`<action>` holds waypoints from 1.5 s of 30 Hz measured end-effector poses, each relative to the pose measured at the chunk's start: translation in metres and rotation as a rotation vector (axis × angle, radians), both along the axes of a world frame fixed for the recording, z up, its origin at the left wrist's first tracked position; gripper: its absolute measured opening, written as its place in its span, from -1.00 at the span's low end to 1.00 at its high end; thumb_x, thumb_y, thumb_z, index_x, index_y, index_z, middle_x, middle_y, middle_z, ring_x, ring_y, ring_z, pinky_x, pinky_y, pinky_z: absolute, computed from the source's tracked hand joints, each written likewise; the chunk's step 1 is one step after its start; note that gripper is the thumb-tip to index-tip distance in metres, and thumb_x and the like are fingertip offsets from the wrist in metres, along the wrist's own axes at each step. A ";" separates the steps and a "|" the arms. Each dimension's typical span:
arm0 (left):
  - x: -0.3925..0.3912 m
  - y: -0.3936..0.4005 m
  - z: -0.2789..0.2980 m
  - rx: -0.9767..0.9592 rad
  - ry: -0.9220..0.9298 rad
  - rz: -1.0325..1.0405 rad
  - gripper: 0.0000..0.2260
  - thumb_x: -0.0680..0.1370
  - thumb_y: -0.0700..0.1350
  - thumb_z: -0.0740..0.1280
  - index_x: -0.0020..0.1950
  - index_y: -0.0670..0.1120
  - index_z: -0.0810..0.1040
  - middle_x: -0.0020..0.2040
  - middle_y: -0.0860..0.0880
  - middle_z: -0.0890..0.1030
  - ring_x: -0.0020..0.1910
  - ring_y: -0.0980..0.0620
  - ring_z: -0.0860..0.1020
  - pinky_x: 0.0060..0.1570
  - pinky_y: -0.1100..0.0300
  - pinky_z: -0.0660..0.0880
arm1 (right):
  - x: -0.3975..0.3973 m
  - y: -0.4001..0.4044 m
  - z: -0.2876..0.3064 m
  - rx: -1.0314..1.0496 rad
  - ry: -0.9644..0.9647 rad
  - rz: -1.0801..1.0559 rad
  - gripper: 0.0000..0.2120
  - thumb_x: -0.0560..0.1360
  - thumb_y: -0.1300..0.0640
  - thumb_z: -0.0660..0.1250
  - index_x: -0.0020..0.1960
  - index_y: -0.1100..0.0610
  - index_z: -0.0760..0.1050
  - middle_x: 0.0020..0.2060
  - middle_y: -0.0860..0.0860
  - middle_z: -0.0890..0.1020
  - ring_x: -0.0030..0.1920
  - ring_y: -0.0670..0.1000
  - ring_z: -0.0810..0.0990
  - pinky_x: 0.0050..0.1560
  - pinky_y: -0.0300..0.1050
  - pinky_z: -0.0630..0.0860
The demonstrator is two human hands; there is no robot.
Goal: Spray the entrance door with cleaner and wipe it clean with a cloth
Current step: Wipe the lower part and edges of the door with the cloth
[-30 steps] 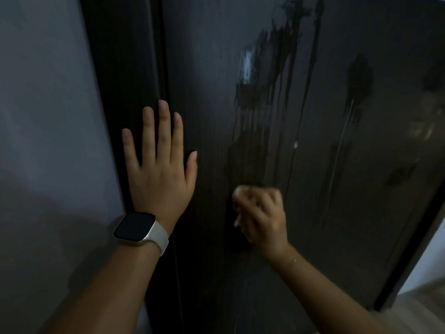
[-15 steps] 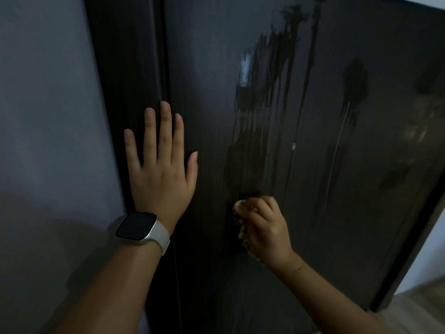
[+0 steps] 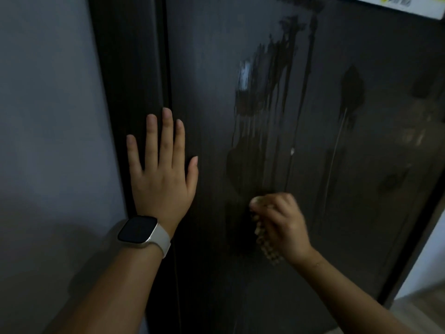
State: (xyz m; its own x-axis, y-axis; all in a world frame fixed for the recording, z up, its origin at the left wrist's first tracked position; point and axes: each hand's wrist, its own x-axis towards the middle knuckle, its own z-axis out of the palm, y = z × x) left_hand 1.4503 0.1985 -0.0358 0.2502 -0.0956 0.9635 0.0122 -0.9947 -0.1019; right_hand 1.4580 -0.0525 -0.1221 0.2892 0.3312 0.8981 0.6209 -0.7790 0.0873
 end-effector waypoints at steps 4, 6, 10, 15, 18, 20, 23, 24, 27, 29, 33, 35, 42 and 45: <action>0.002 0.000 0.000 0.000 -0.006 0.002 -0.44 0.67 0.09 0.02 0.59 -0.13 0.01 0.58 -0.09 -0.15 0.56 -0.12 -0.12 0.49 -0.13 -0.21 | 0.023 -0.028 0.036 0.698 -0.082 -0.146 -0.85 0.51 0.32 0.35 0.05 0.23 0.65 -0.05 0.13 0.55 -0.03 0.19 0.54 -0.01 0.02 0.52; 0.002 0.000 0.000 -0.007 -0.010 -0.004 -0.44 0.67 0.09 0.03 0.59 -0.13 0.01 0.58 -0.09 -0.14 0.56 -0.11 -0.13 0.49 -0.13 -0.20 | 0.031 -0.008 0.050 0.867 -0.116 -0.104 -0.81 0.53 0.29 0.35 0.12 0.19 0.63 0.00 0.12 0.52 0.00 0.17 0.54 0.04 -0.03 0.53; 0.002 -0.001 0.000 -0.004 -0.005 -0.007 -0.45 0.67 0.09 0.03 0.59 -0.14 0.03 0.59 -0.11 -0.10 0.57 -0.12 -0.13 0.50 -0.15 -0.16 | 0.025 0.050 0.025 0.425 -0.183 0.013 -0.76 0.57 0.26 0.26 0.20 0.17 0.57 0.10 0.08 0.47 0.05 0.16 0.50 0.16 -0.16 0.39; 0.001 0.000 0.000 -0.013 0.004 -0.006 -0.45 0.67 0.09 0.02 0.59 -0.14 0.03 0.59 -0.10 -0.13 0.57 -0.08 -0.20 0.50 -0.15 -0.18 | 0.023 0.004 0.021 -0.142 -0.198 0.043 -0.70 0.53 0.19 0.30 0.26 0.16 0.49 0.13 0.08 0.48 0.04 0.11 0.47 0.09 -0.01 0.42; 0.003 0.000 0.000 -0.006 -0.005 0.013 -0.44 0.67 0.09 0.02 0.59 -0.13 0.02 0.59 -0.10 -0.15 0.56 -0.08 -0.21 0.50 -0.15 -0.18 | 0.035 -0.029 0.057 0.410 -0.254 -0.132 -0.79 0.55 0.29 0.28 0.14 0.22 0.61 0.04 0.10 0.52 0.01 0.13 0.48 -0.01 0.07 0.49; 0.004 0.000 0.000 -0.001 -0.009 0.021 -0.44 0.66 0.09 0.02 0.59 -0.14 0.02 0.59 -0.10 -0.15 0.56 -0.08 -0.20 0.50 -0.15 -0.18 | 0.042 -0.023 0.081 0.724 -0.244 -0.155 -0.78 0.55 0.32 0.30 0.15 0.21 0.62 0.05 0.15 0.53 0.05 0.13 0.45 0.08 -0.07 0.47; 0.005 0.000 -0.001 0.008 -0.011 0.035 -0.44 0.66 0.09 0.01 0.59 -0.15 0.03 0.59 -0.12 -0.11 0.57 -0.10 -0.18 0.50 -0.15 -0.17 | 0.044 0.019 0.088 0.725 -0.264 -0.052 -0.69 0.50 0.39 0.27 0.18 0.20 0.60 0.11 0.13 0.50 0.13 0.04 0.39 0.16 -0.15 0.40; 0.004 0.000 -0.001 0.009 -0.015 0.037 -0.44 0.66 0.09 0.01 0.59 -0.15 0.04 0.59 -0.13 -0.10 0.57 -0.10 -0.17 0.49 -0.16 -0.16 | 0.042 0.034 0.081 0.598 -0.275 -0.015 -0.67 0.48 0.38 0.26 0.18 0.19 0.60 0.13 0.12 0.49 0.14 0.04 0.39 0.19 -0.16 0.36; 0.003 0.000 0.000 0.006 -0.012 0.022 -0.45 0.65 0.08 0.02 0.59 -0.15 0.06 0.59 -0.13 -0.08 0.57 -0.10 -0.16 0.49 -0.15 -0.15 | 0.028 0.060 0.049 0.014 -0.262 0.103 -0.66 0.51 0.29 0.25 0.27 0.15 0.47 0.18 0.09 0.43 0.09 0.11 0.42 0.21 -0.19 0.28; 0.002 0.001 0.001 0.006 -0.006 0.020 -0.45 0.65 0.08 0.03 0.58 -0.14 0.07 0.60 -0.13 -0.05 0.57 -0.12 -0.11 0.49 -0.15 -0.12 | 0.026 0.044 0.045 -0.253 -0.242 0.147 -0.64 0.52 0.26 0.26 0.31 0.16 0.42 0.22 0.08 0.41 0.10 0.10 0.42 0.18 -0.15 0.34; 0.001 0.004 0.003 -0.004 -0.003 -0.029 -0.44 0.62 0.07 0.09 0.56 -0.15 0.15 0.59 -0.13 0.02 0.57 -0.14 -0.01 0.49 -0.14 -0.08 | 0.038 -0.022 0.083 -0.008 -0.284 -0.011 -0.72 0.56 0.24 0.22 0.25 0.10 0.50 0.14 0.07 0.46 0.04 0.12 0.44 0.12 -0.20 0.31; -0.001 0.002 0.003 -0.026 -0.008 -0.055 -0.45 0.60 0.07 0.12 0.54 -0.15 0.22 0.58 -0.13 0.07 0.55 -0.15 0.04 0.49 -0.13 -0.05 | 0.044 -0.040 0.113 0.397 -0.282 -0.127 -0.69 0.51 0.35 0.28 0.19 0.11 0.57 0.07 0.10 0.49 0.02 0.12 0.42 0.04 -0.11 0.40; -0.005 -0.006 0.045 -0.099 -0.119 -0.116 -0.49 0.60 -0.01 0.20 0.53 -0.08 0.25 0.53 -0.17 0.16 0.47 -0.17 0.18 0.37 -0.19 0.13 | 0.034 0.051 0.127 0.297 -0.286 0.060 -0.66 0.47 0.30 0.23 0.20 0.18 0.59 0.13 0.04 0.44 0.05 0.09 0.40 0.17 -0.34 0.24; -0.004 0.004 0.080 -0.074 -0.149 -0.086 -0.47 0.62 0.01 0.16 0.56 -0.08 0.15 0.57 -0.16 0.09 0.55 -0.14 0.05 0.46 -0.18 -0.02 | 0.028 0.061 0.098 -0.326 -0.278 0.187 -0.67 0.58 0.21 0.22 0.33 0.18 0.48 0.18 0.07 0.42 0.02 0.09 0.44 0.04 -0.11 0.42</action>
State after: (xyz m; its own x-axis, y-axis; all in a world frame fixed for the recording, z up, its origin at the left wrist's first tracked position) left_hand 1.4461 0.2029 0.0447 0.0984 -0.0377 0.9944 -0.0633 -0.9975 -0.0316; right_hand 1.4857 0.0080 -0.0243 -0.0393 0.6323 0.7737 0.6660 -0.5607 0.4921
